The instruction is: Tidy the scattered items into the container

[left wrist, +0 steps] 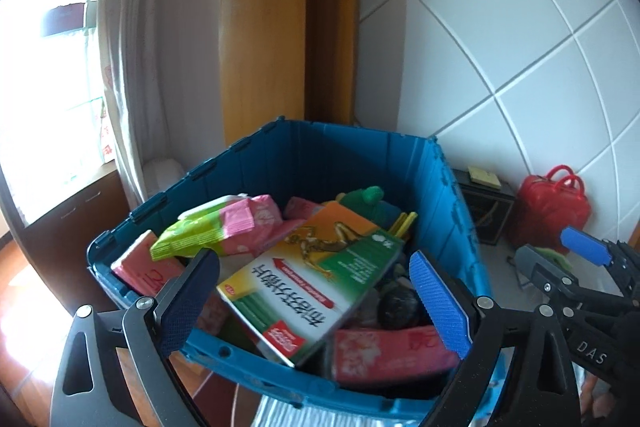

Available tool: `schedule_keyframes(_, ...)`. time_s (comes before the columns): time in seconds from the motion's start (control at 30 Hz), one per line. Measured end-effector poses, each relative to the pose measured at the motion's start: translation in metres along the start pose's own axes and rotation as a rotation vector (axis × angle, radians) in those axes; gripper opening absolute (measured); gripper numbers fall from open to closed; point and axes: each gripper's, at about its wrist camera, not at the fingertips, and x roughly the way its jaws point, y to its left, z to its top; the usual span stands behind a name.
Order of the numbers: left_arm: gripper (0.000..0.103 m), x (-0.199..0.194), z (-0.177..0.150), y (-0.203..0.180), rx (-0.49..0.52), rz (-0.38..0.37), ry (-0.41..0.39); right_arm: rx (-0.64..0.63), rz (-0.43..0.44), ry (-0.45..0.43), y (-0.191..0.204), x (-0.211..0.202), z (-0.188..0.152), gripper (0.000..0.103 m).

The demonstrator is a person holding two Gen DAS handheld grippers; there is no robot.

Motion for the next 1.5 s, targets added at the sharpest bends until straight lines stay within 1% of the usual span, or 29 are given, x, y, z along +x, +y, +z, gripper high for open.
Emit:
schedule_keyframes(0.03,0.099,-0.005,0.000,-0.011,0.011,-0.021,-0.006,0.013,-0.013,-0.006,-0.009,-0.007,-0.003,0.080)
schedule_keyframes(0.1,0.099,-0.009,-0.001,-0.039,0.038,-0.060,-0.004,0.038,-0.046,-0.014,-0.029,-0.020,-0.010,0.084)
schedule_keyframes(0.17,0.100,-0.014,-0.002,-0.067,0.064,-0.099,-0.001,0.061,-0.081,-0.017,-0.051,-0.033,-0.018,0.089)
schedule_keyframes(0.23,0.100,-0.018,-0.004,-0.096,0.091,-0.138,0.002,0.088,-0.113,-0.013,-0.080,-0.045,-0.028,0.091)
schedule_keyframes(0.3,0.100,-0.017,-0.010,-0.134,0.123,-0.165,0.017,0.114,-0.145,-0.009,-0.108,-0.057,-0.039,0.093)
schedule_keyframes(0.37,0.100,-0.013,-0.018,-0.173,0.152,-0.188,0.039,0.140,-0.176,-0.005,-0.137,-0.069,-0.049,0.096)
schedule_keyframes(0.47,0.100,0.000,-0.036,-0.234,0.172,-0.205,0.086,0.175,-0.202,0.024,-0.194,-0.083,-0.072,0.097)
schedule_keyframes(0.63,0.100,0.034,-0.070,-0.335,0.171,-0.213,0.183,0.199,-0.218,0.118,-0.297,-0.085,-0.115,0.097)
schedule_keyframes(0.77,0.100,0.072,-0.094,-0.397,0.195,-0.179,0.282,0.227,-0.243,0.194,-0.378,-0.079,-0.151,0.097)
schedule_keyframes(0.83,0.100,0.091,-0.101,-0.419,0.212,-0.166,0.315,0.263,-0.243,0.241,-0.413,-0.070,-0.168,0.097)
schedule_keyframes(0.93,0.100,0.118,-0.110,-0.453,0.237,-0.147,0.364,0.294,-0.237,0.283,-0.452,-0.055,-0.183,0.097)
schedule_keyframes(1.03,0.100,0.147,-0.106,-0.474,0.258,-0.129,0.377,0.311,-0.231,0.307,-0.481,-0.029,-0.185,0.097)
schedule_keyframes(1.1,0.100,0.174,-0.101,-0.485,0.258,-0.124,0.385,0.322,-0.227,0.322,-0.500,-0.011,-0.185,0.097)
schedule_keyframes(1.23,0.100,0.236,-0.085,-0.502,0.241,-0.096,0.402,0.338,-0.238,0.344,-0.539,0.042,-0.177,0.097)
schedule_keyframes(1.37,0.100,0.305,-0.065,-0.525,0.208,-0.094,0.413,0.359,-0.255,0.331,-0.580,0.098,-0.165,0.097)
schedule_keyframes(1.43,0.100,0.338,-0.059,-0.538,0.199,-0.085,0.413,0.383,-0.264,0.326,-0.604,0.133,-0.160,0.097)
schedule_keyframes(1.5,0.100,0.366,-0.062,-0.547,0.200,-0.077,0.429,0.406,-0.294,0.337,-0.625,0.168,-0.161,0.097)
